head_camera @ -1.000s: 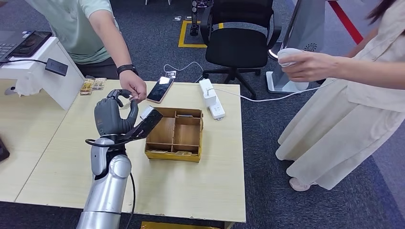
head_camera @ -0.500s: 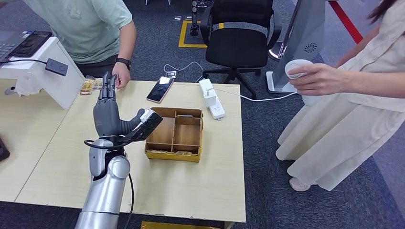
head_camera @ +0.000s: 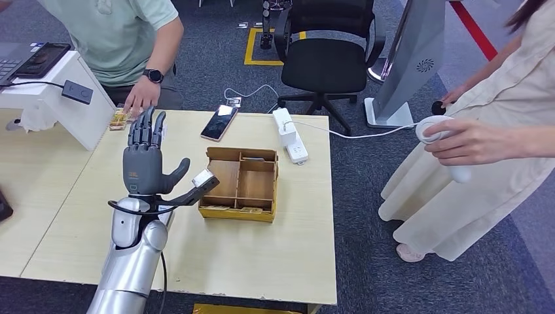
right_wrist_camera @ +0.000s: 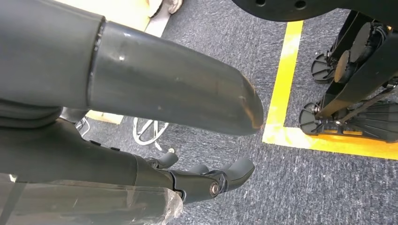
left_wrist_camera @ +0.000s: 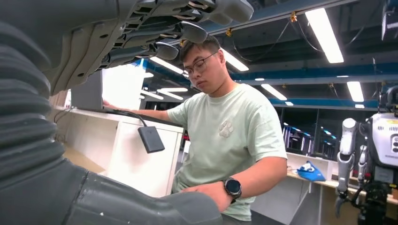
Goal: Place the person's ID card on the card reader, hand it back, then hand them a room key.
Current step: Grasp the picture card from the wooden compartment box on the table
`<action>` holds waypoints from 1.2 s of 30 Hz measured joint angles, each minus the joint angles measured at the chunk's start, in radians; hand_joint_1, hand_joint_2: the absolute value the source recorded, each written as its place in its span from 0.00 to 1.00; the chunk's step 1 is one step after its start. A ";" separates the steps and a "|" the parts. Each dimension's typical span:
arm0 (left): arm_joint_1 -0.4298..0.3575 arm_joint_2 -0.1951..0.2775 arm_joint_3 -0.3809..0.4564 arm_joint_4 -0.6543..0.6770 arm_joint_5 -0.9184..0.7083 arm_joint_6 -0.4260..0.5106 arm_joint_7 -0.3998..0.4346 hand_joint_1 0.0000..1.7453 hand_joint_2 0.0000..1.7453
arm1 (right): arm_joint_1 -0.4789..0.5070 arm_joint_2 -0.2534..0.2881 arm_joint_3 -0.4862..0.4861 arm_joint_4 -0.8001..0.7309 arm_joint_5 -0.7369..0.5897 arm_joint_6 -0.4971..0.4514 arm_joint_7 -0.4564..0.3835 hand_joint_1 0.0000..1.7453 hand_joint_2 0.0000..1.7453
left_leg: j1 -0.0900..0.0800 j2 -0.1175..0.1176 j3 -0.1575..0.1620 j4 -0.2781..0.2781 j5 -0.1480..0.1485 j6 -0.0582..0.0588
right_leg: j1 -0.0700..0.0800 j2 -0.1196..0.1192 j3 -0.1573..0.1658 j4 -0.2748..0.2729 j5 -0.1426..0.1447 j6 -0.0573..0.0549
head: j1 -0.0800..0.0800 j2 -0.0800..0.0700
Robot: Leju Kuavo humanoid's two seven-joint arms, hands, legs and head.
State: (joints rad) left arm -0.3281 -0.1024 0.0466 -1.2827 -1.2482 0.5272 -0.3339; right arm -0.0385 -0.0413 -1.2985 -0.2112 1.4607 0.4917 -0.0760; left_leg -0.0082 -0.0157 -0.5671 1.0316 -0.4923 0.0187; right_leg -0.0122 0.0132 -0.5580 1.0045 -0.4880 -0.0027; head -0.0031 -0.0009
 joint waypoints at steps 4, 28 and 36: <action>0.014 0.037 -0.005 0.021 -0.009 0.008 -0.002 0.00 1.00 | 0.003 -0.001 0.000 0.001 -0.002 0.000 0.000 0.00 0.00 | 0.000 0.000 0.000 0.000 0.000 0.000 | 0.000 0.000 0.000 0.000 0.000 0.000 | 0.000 0.000; 0.127 0.203 -0.064 -0.006 0.189 -0.269 -0.023 0.00 1.00 | 0.008 -0.007 0.000 0.001 -0.015 -0.001 0.001 0.00 0.00 | 0.000 0.000 0.000 0.000 0.000 0.000 | 0.000 0.000 0.000 0.000 0.000 0.000 | 0.000 0.000; 0.168 0.317 -0.131 -0.043 0.278 -0.345 -0.032 0.00 1.00 | 0.009 -0.013 0.000 0.001 -0.005 0.000 -0.001 0.00 0.00 | 0.000 0.000 0.000 0.000 0.000 0.000 | 0.000 0.000 0.000 0.000 0.000 0.000 | 0.000 0.000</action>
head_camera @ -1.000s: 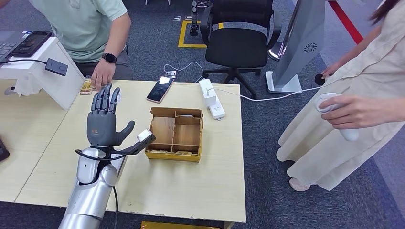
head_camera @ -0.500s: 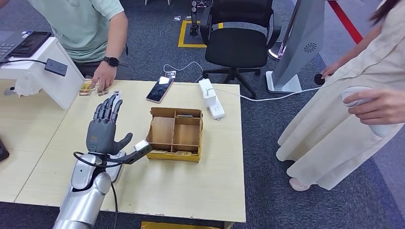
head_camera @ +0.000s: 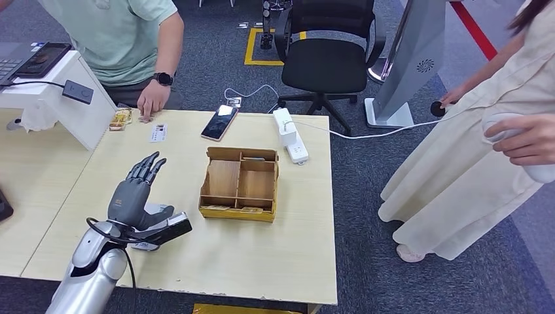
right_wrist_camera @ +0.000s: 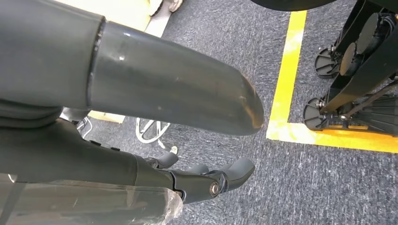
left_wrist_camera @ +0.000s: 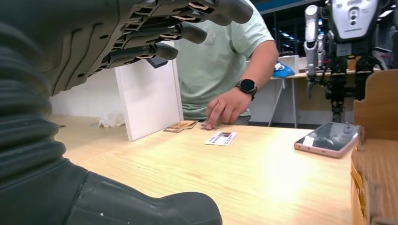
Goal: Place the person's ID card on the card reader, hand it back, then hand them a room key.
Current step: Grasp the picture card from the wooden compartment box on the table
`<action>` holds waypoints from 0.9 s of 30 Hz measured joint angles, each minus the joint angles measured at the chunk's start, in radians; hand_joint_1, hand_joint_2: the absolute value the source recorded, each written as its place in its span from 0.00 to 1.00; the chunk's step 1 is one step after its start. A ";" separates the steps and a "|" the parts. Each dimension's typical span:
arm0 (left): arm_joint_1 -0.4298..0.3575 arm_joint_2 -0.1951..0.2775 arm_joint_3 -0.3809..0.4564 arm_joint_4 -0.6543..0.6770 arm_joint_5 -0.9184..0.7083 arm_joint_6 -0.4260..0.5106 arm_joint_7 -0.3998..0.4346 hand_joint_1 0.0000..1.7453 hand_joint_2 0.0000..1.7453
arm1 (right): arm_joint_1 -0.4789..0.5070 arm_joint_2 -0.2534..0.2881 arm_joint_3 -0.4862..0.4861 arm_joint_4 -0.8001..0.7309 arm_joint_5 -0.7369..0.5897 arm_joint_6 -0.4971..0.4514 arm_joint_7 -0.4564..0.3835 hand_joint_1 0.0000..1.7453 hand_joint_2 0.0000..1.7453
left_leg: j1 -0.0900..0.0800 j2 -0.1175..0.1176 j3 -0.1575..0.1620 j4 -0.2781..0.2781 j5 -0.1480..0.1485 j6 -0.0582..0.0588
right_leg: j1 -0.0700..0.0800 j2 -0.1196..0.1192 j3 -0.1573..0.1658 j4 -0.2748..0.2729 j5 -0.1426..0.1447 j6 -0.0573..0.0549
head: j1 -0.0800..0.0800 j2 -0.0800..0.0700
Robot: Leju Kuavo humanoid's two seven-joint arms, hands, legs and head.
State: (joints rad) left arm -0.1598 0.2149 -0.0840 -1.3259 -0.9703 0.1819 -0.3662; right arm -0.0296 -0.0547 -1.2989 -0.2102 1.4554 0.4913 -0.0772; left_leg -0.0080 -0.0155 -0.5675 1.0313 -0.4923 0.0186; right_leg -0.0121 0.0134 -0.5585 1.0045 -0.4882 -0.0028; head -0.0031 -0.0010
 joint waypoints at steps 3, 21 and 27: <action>0.006 0.025 -0.018 -0.010 0.018 -0.006 0.000 0.00 1.00 | 0.000 -0.002 0.000 0.000 0.002 0.000 0.000 0.00 0.00 | 0.000 0.000 0.000 0.000 0.000 0.000 | 0.000 0.000 0.000 0.000 0.000 0.000 | 0.000 0.000; 0.027 0.079 -0.066 -0.049 0.071 -0.033 -0.003 0.00 1.00 | 0.000 -0.004 0.000 0.002 0.008 0.000 -0.004 0.00 0.00 | 0.000 0.000 0.000 0.000 0.000 0.000 | 0.000 0.000 0.000 0.000 0.000 0.000 | 0.000 0.000; 0.026 0.083 -0.076 -0.043 0.028 -0.016 -0.003 0.00 1.00 | -0.002 -0.004 0.000 0.002 0.016 0.001 -0.008 0.00 0.00 | 0.000 0.000 0.000 0.000 0.000 0.000 | 0.000 0.000 0.000 0.000 0.000 0.000 | 0.000 0.000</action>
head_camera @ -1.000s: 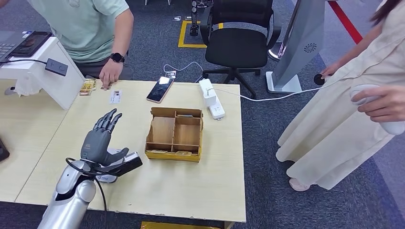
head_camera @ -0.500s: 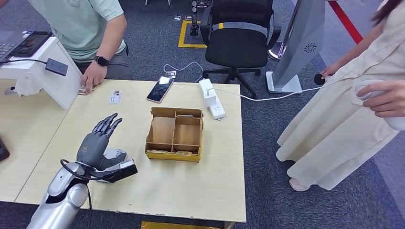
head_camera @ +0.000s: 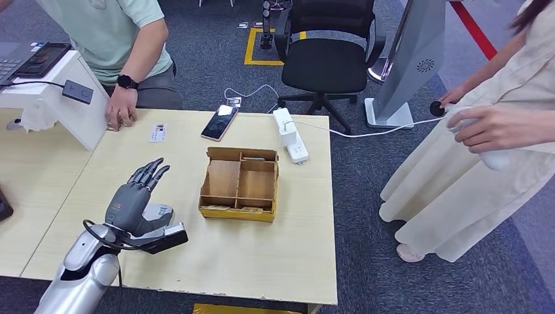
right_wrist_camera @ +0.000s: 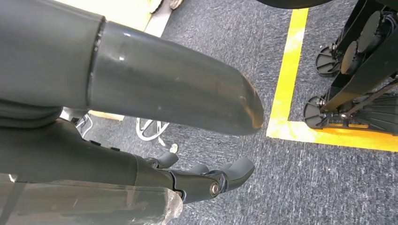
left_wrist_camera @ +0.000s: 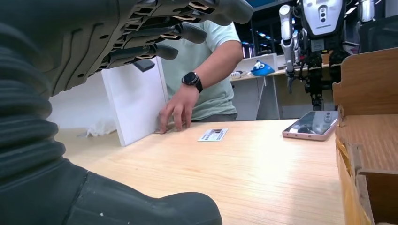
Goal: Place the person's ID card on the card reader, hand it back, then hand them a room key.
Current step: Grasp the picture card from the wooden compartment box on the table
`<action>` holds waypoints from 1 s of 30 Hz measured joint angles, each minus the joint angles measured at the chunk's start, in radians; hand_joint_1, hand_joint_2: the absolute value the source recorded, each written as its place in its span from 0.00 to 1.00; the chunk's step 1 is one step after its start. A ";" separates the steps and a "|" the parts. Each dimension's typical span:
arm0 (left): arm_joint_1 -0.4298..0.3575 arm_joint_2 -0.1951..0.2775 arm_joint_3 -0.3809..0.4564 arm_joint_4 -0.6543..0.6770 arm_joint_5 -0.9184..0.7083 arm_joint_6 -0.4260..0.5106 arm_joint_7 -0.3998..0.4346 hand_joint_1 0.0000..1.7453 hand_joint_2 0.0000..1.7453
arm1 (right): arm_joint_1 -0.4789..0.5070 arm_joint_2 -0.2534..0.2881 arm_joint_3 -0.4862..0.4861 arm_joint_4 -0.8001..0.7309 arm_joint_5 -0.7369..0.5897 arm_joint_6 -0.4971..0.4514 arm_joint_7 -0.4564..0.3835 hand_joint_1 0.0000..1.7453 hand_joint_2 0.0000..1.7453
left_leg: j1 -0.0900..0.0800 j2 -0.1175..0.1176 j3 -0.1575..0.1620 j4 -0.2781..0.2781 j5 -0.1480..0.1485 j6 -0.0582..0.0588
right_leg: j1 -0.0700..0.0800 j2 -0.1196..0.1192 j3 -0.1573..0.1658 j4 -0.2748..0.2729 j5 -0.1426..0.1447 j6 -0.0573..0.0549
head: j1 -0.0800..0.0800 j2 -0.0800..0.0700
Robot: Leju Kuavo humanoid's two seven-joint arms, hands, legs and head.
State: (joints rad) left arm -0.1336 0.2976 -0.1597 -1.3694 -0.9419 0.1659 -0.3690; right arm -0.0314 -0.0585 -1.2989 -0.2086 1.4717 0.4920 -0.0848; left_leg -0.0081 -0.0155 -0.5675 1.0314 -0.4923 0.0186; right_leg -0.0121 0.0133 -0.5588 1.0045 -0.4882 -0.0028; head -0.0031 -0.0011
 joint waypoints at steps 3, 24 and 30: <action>-0.024 -0.005 -0.017 0.025 -0.048 0.036 0.003 0.00 1.00 | -0.002 0.000 0.000 0.001 0.005 0.001 -0.001 0.00 0.00 | 0.000 0.000 0.000 0.000 0.000 0.000 | 0.000 0.000 0.000 0.000 0.000 0.000 | 0.000 0.000; -0.262 -0.165 -0.199 0.250 -0.145 0.098 0.020 0.00 1.00 | -0.021 0.000 0.031 0.008 0.027 0.013 -0.001 0.00 0.00 | 0.000 0.000 0.000 0.000 0.000 0.000 | 0.000 0.000 0.000 0.000 0.000 0.000 | 0.000 0.000; -0.273 -0.160 -0.199 0.261 -0.151 0.113 0.049 0.00 1.00 | -0.021 -0.001 0.031 0.008 0.024 0.013 0.000 0.00 0.00 | 0.000 0.000 0.000 0.000 0.000 0.000 | 0.000 0.000 0.000 0.000 0.001 0.000 | 0.000 0.000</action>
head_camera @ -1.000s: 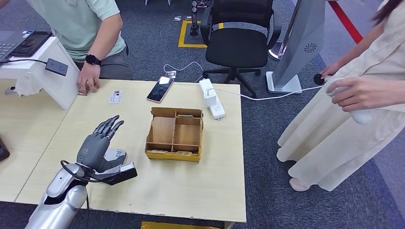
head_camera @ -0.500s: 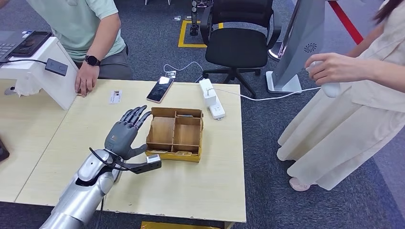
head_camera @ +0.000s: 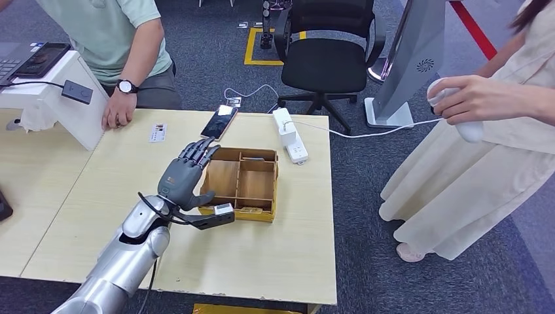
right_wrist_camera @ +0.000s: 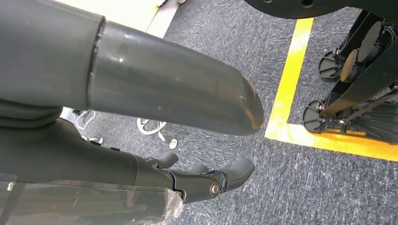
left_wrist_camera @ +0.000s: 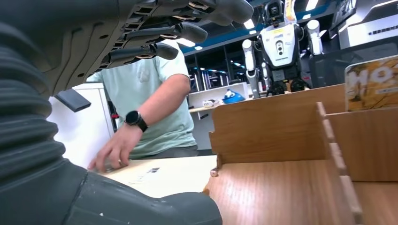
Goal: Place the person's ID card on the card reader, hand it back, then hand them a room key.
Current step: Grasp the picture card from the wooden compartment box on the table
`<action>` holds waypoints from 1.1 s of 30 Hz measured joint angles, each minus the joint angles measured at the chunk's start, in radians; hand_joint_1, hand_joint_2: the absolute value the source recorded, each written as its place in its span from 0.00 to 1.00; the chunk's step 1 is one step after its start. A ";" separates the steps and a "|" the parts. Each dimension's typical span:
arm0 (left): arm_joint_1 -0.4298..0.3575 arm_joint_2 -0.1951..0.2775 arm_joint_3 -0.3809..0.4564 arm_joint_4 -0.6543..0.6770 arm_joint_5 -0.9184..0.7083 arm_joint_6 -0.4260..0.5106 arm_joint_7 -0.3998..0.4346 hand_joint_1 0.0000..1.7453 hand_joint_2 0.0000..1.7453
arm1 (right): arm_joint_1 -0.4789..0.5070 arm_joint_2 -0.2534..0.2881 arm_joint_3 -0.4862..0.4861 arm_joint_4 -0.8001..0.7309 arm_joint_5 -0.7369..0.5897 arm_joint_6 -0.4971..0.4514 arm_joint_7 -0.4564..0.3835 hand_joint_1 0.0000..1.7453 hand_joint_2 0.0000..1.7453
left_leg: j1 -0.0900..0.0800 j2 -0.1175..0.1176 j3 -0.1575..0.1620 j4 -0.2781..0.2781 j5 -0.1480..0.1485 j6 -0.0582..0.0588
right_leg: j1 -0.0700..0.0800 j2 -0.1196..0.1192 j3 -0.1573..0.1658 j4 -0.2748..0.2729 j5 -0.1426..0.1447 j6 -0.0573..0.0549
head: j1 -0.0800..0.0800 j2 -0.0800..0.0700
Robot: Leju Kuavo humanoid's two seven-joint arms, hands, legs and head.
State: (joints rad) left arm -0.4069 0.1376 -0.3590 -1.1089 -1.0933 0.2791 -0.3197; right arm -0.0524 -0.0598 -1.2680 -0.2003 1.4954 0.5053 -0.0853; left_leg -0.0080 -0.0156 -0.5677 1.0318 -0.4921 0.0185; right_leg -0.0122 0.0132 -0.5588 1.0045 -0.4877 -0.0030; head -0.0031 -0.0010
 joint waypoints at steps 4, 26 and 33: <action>-0.001 0.010 0.000 0.000 -0.003 0.017 0.017 0.00 1.00 | 0.001 0.000 0.000 0.000 -0.002 0.000 0.000 0.00 0.00 | 0.000 0.000 0.000 0.000 0.000 0.000 | 0.000 0.000 0.000 0.000 0.000 0.000 | 0.000 0.000; 0.007 0.097 0.012 -0.029 0.068 -0.055 -0.071 0.00 1.00 | 0.002 -0.002 0.000 0.000 -0.010 0.000 0.001 0.00 0.00 | 0.000 0.000 0.000 0.000 0.000 0.000 | 0.000 0.000 0.000 0.000 0.000 0.000 | 0.000 0.000; -0.004 0.099 -0.001 -0.038 0.073 -0.067 -0.080 0.00 1.00 | 0.001 -0.005 0.003 0.001 -0.002 0.000 0.000 0.00 0.00 | 0.000 0.000 0.000 0.000 0.000 0.000 | 0.000 0.000 0.000 0.000 0.000 0.000 | 0.000 0.000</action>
State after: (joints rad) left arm -0.4113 0.2371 -0.3601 -1.1465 -1.0201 0.2118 -0.3997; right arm -0.0511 -0.0645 -1.2655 -0.1997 1.4931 0.5055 -0.0855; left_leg -0.0083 -0.0156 -0.5680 1.0317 -0.4921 0.0185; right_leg -0.0123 0.0133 -0.5589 1.0045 -0.4877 -0.0030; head -0.0031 -0.0010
